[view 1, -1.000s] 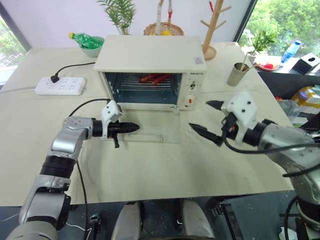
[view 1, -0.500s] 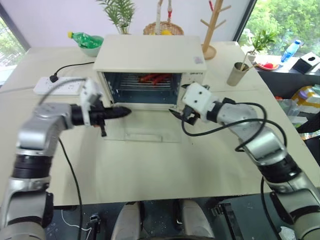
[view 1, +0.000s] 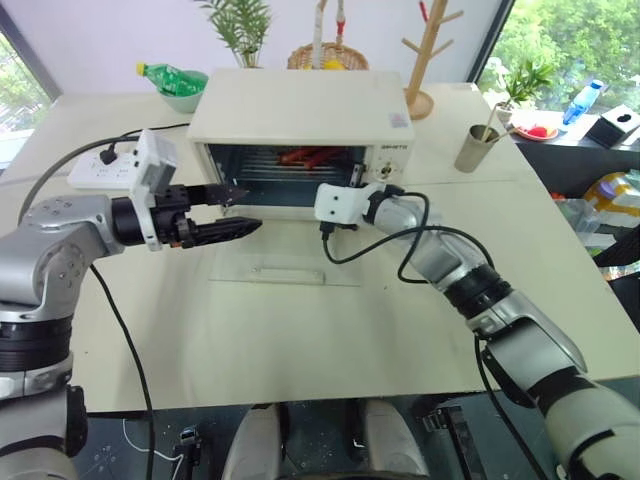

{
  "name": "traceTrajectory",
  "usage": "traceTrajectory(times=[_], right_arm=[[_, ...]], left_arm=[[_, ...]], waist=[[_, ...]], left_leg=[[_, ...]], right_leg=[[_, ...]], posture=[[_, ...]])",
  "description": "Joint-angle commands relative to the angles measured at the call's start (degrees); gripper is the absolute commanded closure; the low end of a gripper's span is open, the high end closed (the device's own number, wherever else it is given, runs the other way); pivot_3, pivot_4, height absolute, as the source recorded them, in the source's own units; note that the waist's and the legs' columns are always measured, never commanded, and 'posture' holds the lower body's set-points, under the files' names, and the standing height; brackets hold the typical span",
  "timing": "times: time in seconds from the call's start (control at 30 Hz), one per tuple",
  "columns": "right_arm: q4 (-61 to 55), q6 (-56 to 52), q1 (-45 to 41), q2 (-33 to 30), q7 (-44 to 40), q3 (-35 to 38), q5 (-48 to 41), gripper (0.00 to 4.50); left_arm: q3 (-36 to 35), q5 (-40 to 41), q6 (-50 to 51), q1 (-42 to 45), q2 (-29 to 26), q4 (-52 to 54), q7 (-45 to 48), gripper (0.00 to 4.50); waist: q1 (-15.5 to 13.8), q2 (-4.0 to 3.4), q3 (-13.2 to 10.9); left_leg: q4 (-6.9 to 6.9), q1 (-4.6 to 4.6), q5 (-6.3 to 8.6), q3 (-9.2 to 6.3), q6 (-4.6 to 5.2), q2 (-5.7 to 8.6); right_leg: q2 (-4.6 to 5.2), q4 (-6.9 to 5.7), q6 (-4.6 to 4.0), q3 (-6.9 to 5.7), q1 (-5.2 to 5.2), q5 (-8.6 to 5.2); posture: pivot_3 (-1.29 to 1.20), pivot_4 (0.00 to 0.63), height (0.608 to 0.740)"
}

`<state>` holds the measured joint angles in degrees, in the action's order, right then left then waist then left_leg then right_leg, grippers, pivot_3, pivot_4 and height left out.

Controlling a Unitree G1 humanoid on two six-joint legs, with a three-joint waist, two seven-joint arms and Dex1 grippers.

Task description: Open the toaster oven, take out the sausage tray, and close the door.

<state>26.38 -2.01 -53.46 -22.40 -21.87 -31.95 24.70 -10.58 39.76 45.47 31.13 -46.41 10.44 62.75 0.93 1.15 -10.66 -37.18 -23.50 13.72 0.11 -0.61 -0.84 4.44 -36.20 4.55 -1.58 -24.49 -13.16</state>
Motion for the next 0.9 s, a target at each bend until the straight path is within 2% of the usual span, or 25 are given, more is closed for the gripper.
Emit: traceTrajectory(times=[0.03,0.1,0.5,0.8,0.9], right_arm=[[4.2,3.2,-2.7,1.8,1.9,0.8,2.3,0.0],[7.2,4.8,-3.7,2.8,3.2,0.7,3.7,0.0],[22.0,9.2,-9.4,7.2,10.3,1.1,8.2,0.0],[23.2,9.6,-9.5,7.2,15.2,1.6,10.4,0.0],[24.2,9.8,-9.4,7.6,16.0,1.5,10.9,0.83]], left_arm=[[-2.2,1.7,0.9,-0.7,-1.8,1.9,-0.6,0.73],[-2.0,1.6,0.4,-1.6,-2.7,2.2,-0.4,0.03],[-5.7,0.1,-2.3,-4.9,-3.3,2.8,-6.3,0.03],[-5.0,1.2,-1.7,-2.9,-2.5,1.6,-7.0,0.03],[-4.2,0.4,-2.5,-2.6,-2.3,0.4,-7.0,0.0]], waist=[[0.1,0.0,0.0],[0.2,-0.01,0.0],[0.1,-0.01,0.0],[-0.2,-0.01,0.0],[-0.2,-0.01,0.0]], left_leg=[[0.0,0.0,0.0,0.0,0.0,0.0],[0.02,0.01,0.0,0.0,0.0,0.0],[0.02,0.03,-0.02,-0.02,-0.03,0.0],[0.02,0.02,-0.06,-0.03,-0.1,0.09],[0.02,0.03,-0.06,-0.03,-0.11,0.11]], right_leg=[[0.0,0.0,0.0,0.0,0.0,0.0],[0.0,0.0,0.0,0.0,0.0,0.0],[0.01,-0.02,-0.01,0.01,0.01,0.0],[0.11,-0.02,-0.01,0.0,0.04,0.01],[0.12,-0.02,-0.01,0.0,0.04,0.01]], posture=[[0.0,0.15,0.74],[0.0,0.15,0.74],[0.0,0.15,0.74],[0.0,0.15,0.74],[0.0,0.15,0.74]])
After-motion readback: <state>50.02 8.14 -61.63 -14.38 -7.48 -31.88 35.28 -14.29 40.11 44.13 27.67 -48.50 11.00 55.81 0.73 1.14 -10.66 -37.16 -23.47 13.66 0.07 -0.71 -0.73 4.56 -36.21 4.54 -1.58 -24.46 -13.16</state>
